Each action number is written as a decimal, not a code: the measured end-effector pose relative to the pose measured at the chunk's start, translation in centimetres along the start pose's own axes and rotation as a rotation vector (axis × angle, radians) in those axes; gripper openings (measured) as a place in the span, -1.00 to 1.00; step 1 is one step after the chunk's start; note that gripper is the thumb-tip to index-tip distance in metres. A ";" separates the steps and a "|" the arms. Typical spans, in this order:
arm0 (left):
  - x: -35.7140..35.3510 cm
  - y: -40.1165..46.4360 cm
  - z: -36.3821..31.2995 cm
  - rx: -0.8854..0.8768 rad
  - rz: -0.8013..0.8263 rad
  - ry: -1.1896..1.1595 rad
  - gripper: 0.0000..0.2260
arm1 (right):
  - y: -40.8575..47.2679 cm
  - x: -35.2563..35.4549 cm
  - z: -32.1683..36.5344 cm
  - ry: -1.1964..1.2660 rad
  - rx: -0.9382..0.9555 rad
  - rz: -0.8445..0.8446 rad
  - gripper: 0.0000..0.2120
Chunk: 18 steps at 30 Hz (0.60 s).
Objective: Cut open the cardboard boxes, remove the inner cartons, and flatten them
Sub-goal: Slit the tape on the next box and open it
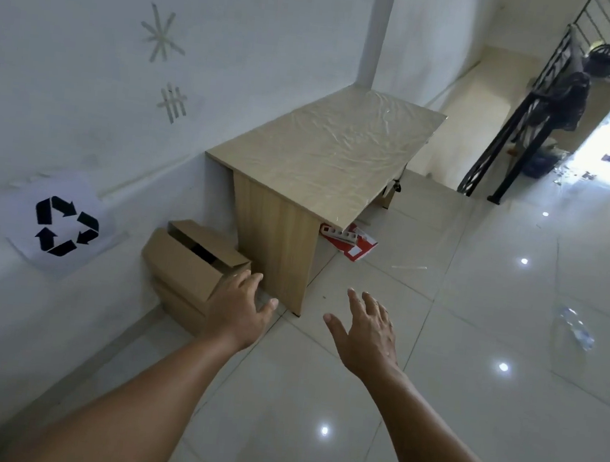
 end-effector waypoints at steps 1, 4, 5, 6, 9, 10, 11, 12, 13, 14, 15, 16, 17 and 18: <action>-0.5 1.2 -0.6 0.016 -0.008 -0.007 -0.39 | 1.8 0.5 -0.3 -0.001 0.023 0.006 -0.28; -2.1 4.1 -1.4 0.083 -0.014 -0.029 -0.40 | 6.9 1.0 -0.8 0.011 0.077 0.043 -0.28; -2.6 4.8 -1.2 0.109 -0.010 -0.036 -0.41 | 8.4 0.7 -0.7 0.020 0.090 0.063 -0.28; -3.0 5.6 -0.9 0.132 -0.012 -0.046 -0.41 | 9.9 0.4 -0.5 0.029 0.107 0.080 -0.27; -3.3 8.4 1.2 0.227 -0.045 -0.088 -0.43 | 14.5 -1.3 1.1 0.030 0.182 0.135 -0.27; -3.3 9.5 2.1 0.261 -0.063 -0.104 -0.43 | 16.2 -1.9 1.8 0.021 0.211 0.146 -0.28; -3.2 10.6 3.0 0.290 -0.077 -0.113 -0.43 | 17.8 -2.4 2.5 0.013 0.239 0.152 -0.29; -3.2 11.7 3.9 0.315 -0.088 -0.116 -0.43 | 19.5 -2.9 3.1 0.008 0.263 0.158 -0.30; -3.2 12.7 4.9 0.334 -0.099 -0.118 -0.44 | 21.1 -3.5 3.9 0.003 0.286 0.165 -0.31; -3.1 13.8 5.8 0.355 -0.111 -0.123 -0.44 | 22.6 -4.1 4.7 -0.004 0.307 0.177 -0.33; -3.0 14.7 6.9 0.383 -0.119 -0.137 -0.45 | 24.0 -4.7 5.6 -0.016 0.329 0.191 -0.34; -2.8 15.5 7.9 0.416 -0.124 -0.152 -0.46 | 25.3 -5.3 6.6 -0.030 0.352 0.203 -0.35; -2.7 16.2 8.8 0.450 -0.128 -0.162 -0.46 | 26.5 -5.8 7.7 -0.038 0.377 0.214 -0.35; -2.4 16.8 9.6 0.477 -0.129 -0.163 -0.46 | 27.7 -6.4 8.8 -0.041 0.400 0.228 -0.35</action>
Point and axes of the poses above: each hand's wrist, its own y-axis towards the middle knuckle, its own x-axis out of the back of the hand, z = x × y, the point moved 10 cm from there along y, towards the middle knuckle
